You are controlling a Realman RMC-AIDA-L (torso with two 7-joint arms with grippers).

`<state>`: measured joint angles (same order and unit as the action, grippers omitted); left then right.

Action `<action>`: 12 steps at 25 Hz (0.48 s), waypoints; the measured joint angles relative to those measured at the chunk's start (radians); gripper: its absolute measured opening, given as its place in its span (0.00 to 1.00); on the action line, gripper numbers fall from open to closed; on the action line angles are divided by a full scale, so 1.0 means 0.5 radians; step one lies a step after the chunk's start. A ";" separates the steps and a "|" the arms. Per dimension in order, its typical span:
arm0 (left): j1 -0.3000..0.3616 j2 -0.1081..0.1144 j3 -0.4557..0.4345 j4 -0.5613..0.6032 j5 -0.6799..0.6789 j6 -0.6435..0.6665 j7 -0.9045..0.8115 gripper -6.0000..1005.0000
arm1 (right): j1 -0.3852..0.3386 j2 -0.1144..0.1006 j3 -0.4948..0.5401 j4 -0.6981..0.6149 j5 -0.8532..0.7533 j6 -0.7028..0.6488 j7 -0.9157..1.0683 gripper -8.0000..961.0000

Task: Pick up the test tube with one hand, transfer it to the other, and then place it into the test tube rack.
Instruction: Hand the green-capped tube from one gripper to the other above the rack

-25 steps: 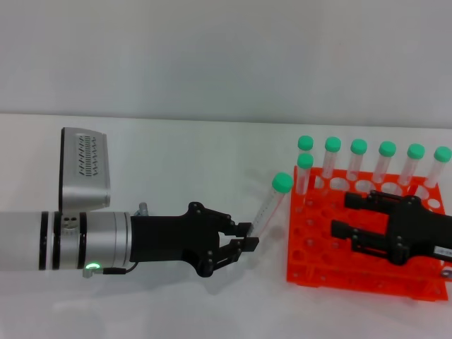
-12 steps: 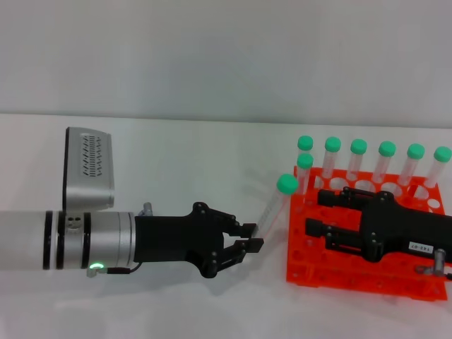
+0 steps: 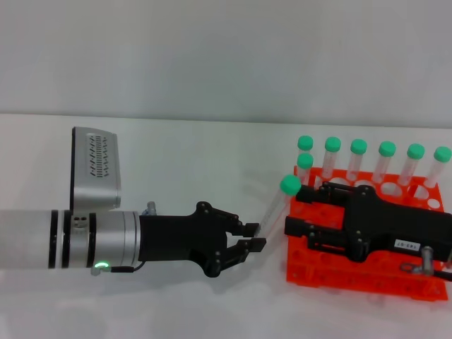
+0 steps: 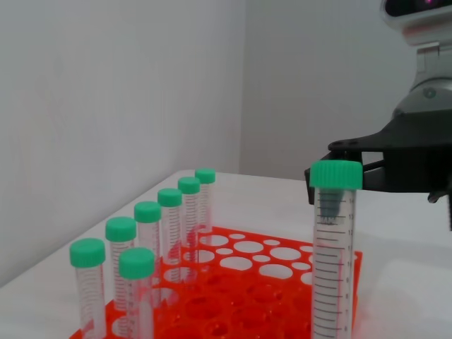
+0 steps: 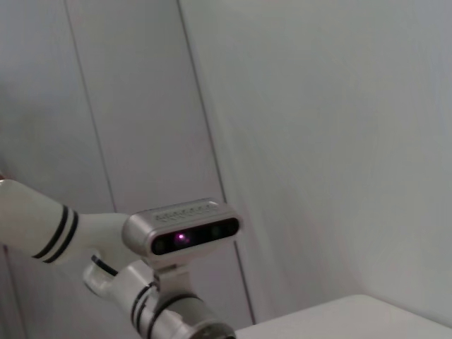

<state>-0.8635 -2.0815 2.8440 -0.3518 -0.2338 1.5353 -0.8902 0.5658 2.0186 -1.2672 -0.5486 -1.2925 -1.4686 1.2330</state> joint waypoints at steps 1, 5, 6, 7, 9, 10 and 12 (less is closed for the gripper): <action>0.000 0.000 0.000 0.003 0.000 -0.002 0.002 0.19 | 0.006 0.003 -0.007 0.000 0.001 -0.002 -0.001 0.68; -0.002 0.000 0.000 0.013 -0.001 -0.009 0.003 0.19 | 0.021 0.014 -0.053 0.007 0.030 0.018 -0.016 0.68; -0.002 0.000 0.000 0.015 -0.001 -0.010 0.003 0.19 | 0.026 0.015 -0.076 0.010 0.051 0.027 -0.023 0.68; -0.003 0.000 0.000 0.019 -0.001 -0.011 0.005 0.19 | 0.034 0.016 -0.112 0.012 0.082 0.041 -0.034 0.68; -0.004 0.000 0.000 0.033 -0.001 -0.016 0.009 0.19 | 0.039 0.016 -0.183 0.013 0.149 0.079 -0.062 0.68; -0.004 0.000 0.000 0.038 0.000 -0.017 0.011 0.19 | 0.040 0.016 -0.222 0.013 0.185 0.101 -0.079 0.68; -0.006 0.000 0.000 0.047 0.001 -0.020 0.012 0.19 | 0.040 0.016 -0.269 0.009 0.227 0.141 -0.099 0.68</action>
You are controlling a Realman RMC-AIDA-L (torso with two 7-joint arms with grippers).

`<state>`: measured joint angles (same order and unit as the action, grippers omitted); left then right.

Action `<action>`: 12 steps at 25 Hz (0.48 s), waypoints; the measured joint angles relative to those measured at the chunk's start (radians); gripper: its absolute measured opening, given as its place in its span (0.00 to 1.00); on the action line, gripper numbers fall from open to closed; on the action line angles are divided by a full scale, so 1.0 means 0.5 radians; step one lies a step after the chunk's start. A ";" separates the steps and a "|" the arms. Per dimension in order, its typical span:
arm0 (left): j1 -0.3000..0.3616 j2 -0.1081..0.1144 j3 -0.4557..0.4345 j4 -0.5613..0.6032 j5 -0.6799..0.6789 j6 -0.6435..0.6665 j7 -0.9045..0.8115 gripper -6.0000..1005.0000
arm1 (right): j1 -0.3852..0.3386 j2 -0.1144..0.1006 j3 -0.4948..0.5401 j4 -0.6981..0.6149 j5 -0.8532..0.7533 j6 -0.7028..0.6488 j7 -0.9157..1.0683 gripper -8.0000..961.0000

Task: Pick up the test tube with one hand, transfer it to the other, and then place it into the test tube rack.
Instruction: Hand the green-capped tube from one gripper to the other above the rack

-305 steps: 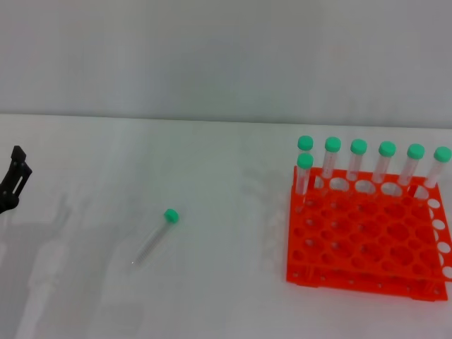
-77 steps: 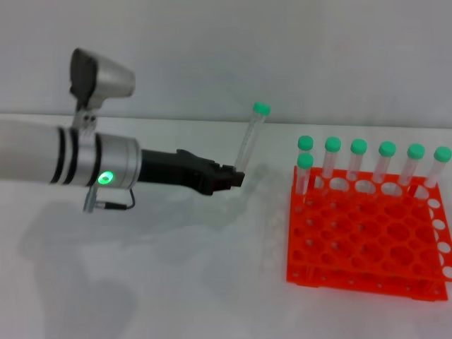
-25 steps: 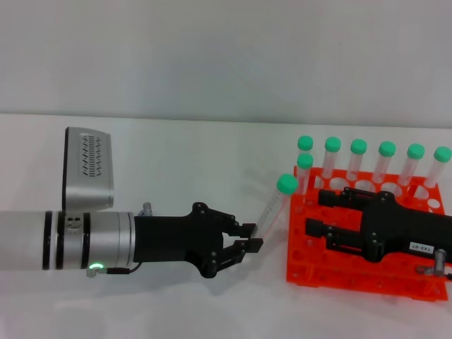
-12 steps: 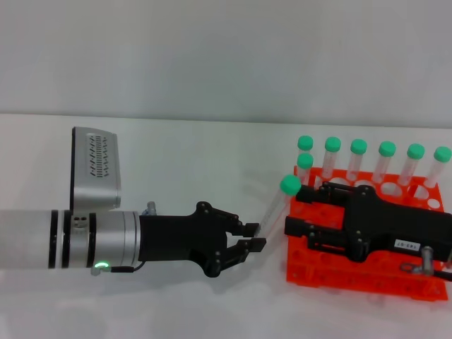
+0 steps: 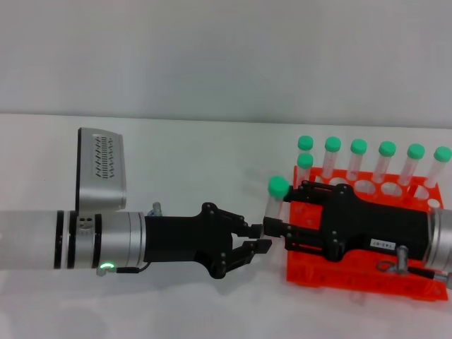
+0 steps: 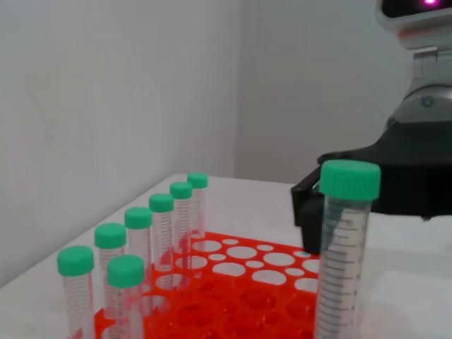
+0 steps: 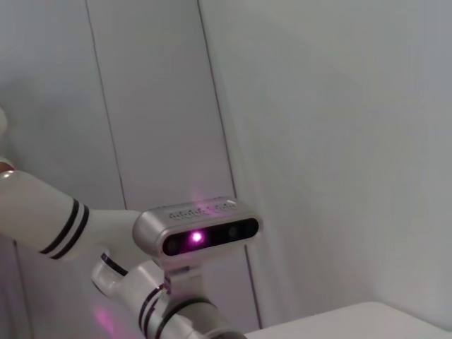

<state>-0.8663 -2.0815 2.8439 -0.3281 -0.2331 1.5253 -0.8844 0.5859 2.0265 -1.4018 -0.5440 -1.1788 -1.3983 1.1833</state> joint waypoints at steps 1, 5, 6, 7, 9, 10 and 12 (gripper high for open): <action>0.000 0.000 0.000 0.000 0.000 0.000 0.000 0.19 | 0.000 0.000 -0.017 -0.002 0.013 0.026 -0.011 0.68; -0.001 0.000 0.000 0.000 0.000 0.000 0.001 0.19 | 0.000 0.001 -0.033 0.000 0.042 0.071 -0.059 0.68; -0.001 0.000 0.000 0.000 0.000 0.000 0.001 0.19 | 0.000 0.001 -0.039 0.003 0.054 0.073 -0.075 0.68; -0.001 0.000 0.000 0.000 0.000 0.001 0.001 0.19 | 0.000 0.002 -0.046 0.005 0.067 0.074 -0.088 0.68; -0.003 0.000 0.000 0.006 0.000 0.001 0.001 0.19 | -0.002 0.002 -0.062 0.006 0.091 0.078 -0.110 0.68; -0.005 0.000 0.000 0.010 0.000 0.001 0.002 0.19 | -0.005 0.002 -0.071 0.006 0.103 0.082 -0.123 0.68; -0.006 0.001 0.000 0.018 0.000 0.001 0.002 0.19 | -0.008 0.003 -0.079 0.006 0.114 0.095 -0.140 0.68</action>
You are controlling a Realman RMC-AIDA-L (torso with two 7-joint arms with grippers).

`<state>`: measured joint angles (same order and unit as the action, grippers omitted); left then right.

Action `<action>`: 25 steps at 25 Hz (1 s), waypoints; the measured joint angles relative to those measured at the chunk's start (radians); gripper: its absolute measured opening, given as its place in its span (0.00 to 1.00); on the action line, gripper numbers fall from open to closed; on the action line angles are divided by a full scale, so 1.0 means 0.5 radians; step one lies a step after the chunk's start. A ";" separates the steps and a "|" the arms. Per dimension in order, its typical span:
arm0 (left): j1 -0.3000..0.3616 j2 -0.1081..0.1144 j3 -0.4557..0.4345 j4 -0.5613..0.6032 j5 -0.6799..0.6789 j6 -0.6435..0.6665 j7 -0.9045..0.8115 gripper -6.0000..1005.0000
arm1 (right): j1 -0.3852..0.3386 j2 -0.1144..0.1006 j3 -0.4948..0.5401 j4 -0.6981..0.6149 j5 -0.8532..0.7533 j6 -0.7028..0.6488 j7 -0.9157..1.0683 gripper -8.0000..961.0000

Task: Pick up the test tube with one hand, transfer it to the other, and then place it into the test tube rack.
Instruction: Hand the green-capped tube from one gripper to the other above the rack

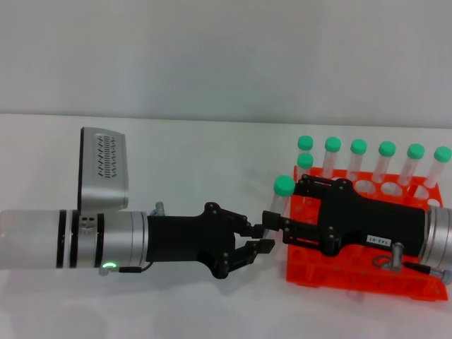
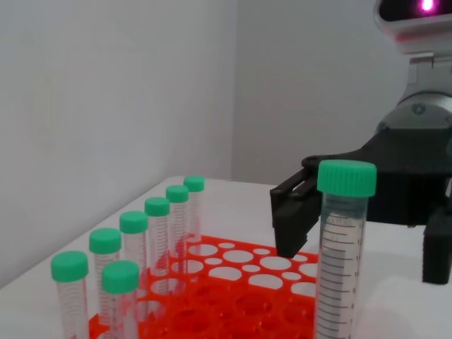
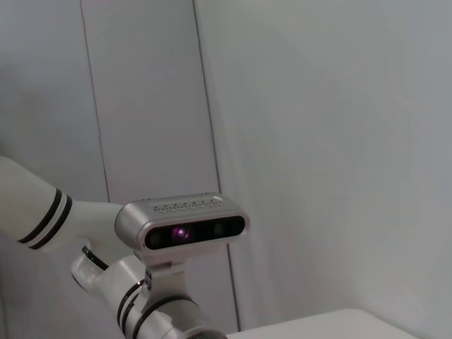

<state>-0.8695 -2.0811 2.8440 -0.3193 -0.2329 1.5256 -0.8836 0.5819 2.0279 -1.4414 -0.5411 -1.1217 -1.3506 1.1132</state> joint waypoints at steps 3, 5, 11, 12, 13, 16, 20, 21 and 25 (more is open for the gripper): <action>-0.003 0.001 0.000 0.001 0.000 0.000 0.000 0.19 | -0.001 0.000 -0.001 0.000 0.001 0.029 -0.006 0.68; -0.006 0.002 0.000 0.001 0.000 0.000 0.000 0.19 | -0.002 0.000 -0.001 0.000 0.001 0.040 -0.009 0.62; -0.010 0.002 0.000 0.000 -0.001 0.000 0.000 0.19 | -0.010 -0.002 -0.001 0.000 0.049 0.069 -0.028 0.48; -0.010 0.002 0.000 0.000 -0.001 0.000 0.000 0.19 | -0.010 -0.002 -0.001 0.000 0.049 0.069 -0.028 0.47; -0.010 0.002 0.000 0.000 -0.001 0.000 0.000 0.19 | -0.019 -0.006 -0.001 0.001 0.072 0.071 -0.034 0.46; -0.010 0.002 0.000 0.000 -0.001 0.001 0.000 0.19 | -0.025 -0.010 -0.001 0.001 0.076 0.071 -0.035 0.42; -0.011 0.002 0.000 0.000 -0.003 0.001 0.001 0.19 | -0.026 -0.009 -0.006 0.000 0.076 0.072 -0.038 0.38; -0.011 0.002 0.000 0.000 -0.006 0.002 0.003 0.19 | -0.026 -0.008 -0.013 0.001 0.076 0.073 -0.040 0.38; -0.007 0.004 0.000 -0.005 -0.014 0.004 0.006 0.19 | -0.026 -0.008 -0.027 0.000 0.076 0.075 -0.045 0.37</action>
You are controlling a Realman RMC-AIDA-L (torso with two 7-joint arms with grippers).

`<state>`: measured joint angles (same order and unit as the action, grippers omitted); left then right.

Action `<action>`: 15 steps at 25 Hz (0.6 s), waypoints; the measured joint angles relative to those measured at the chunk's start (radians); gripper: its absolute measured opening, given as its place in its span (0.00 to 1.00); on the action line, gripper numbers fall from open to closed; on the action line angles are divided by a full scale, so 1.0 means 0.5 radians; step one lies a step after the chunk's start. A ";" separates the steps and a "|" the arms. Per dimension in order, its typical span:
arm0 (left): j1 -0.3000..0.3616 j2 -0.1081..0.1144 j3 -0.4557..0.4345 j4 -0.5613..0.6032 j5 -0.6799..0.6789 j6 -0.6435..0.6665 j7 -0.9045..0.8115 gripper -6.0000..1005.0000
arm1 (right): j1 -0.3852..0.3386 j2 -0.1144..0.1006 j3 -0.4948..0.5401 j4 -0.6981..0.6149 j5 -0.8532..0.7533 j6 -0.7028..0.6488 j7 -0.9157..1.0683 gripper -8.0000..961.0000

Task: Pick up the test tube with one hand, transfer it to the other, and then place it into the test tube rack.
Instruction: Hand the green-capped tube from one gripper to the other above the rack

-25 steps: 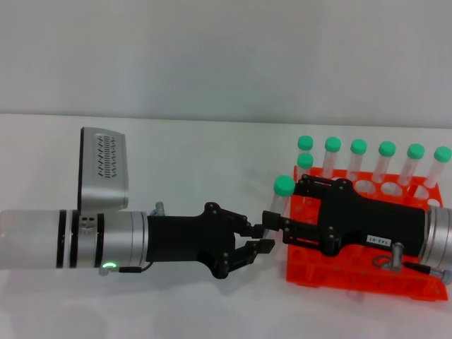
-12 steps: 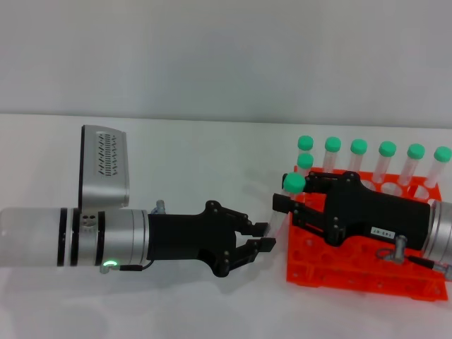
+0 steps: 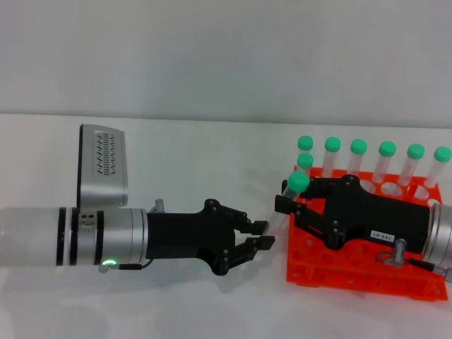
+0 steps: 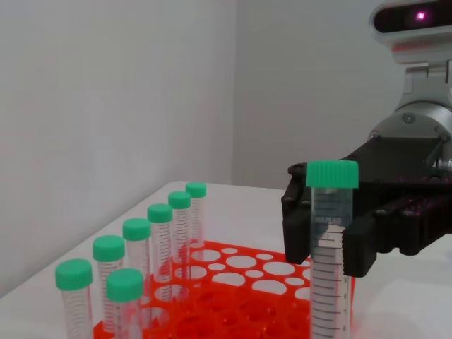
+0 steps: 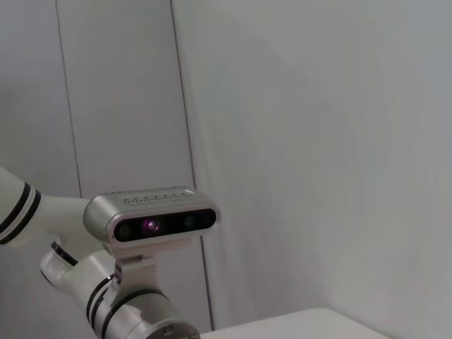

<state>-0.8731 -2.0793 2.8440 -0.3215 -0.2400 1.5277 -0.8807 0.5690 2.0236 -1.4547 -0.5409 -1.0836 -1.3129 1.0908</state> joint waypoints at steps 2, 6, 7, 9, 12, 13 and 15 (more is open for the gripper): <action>0.003 0.001 0.000 -0.003 -0.001 0.004 0.002 0.19 | 0.000 -0.001 0.000 0.000 0.000 0.000 -0.002 0.29; 0.008 0.001 0.000 -0.007 -0.007 0.011 0.012 0.19 | 0.000 -0.001 -0.002 -0.005 0.000 0.000 -0.005 0.25; 0.010 0.001 0.000 -0.007 -0.008 0.012 0.014 0.19 | 0.000 -0.001 -0.002 -0.006 0.000 0.000 -0.005 0.25; 0.012 0.002 0.000 -0.007 -0.009 0.014 0.015 0.19 | 0.001 0.000 -0.002 -0.008 0.000 0.000 -0.006 0.24; 0.014 0.002 0.000 -0.007 -0.010 0.015 0.017 0.19 | 0.005 0.003 -0.002 -0.009 0.000 0.000 -0.006 0.23; 0.014 0.002 0.000 -0.007 -0.010 0.015 0.018 0.19 | 0.006 0.004 -0.002 -0.009 0.000 0.002 -0.007 0.23; 0.014 0.002 0.000 -0.008 -0.010 0.015 0.021 0.19 | 0.008 0.006 -0.002 -0.008 0.000 0.005 -0.008 0.23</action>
<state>-0.8661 -2.0784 2.8438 -0.3258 -0.2451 1.5354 -0.8702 0.5729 2.0266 -1.4559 -0.5451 -1.0837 -1.3106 1.0868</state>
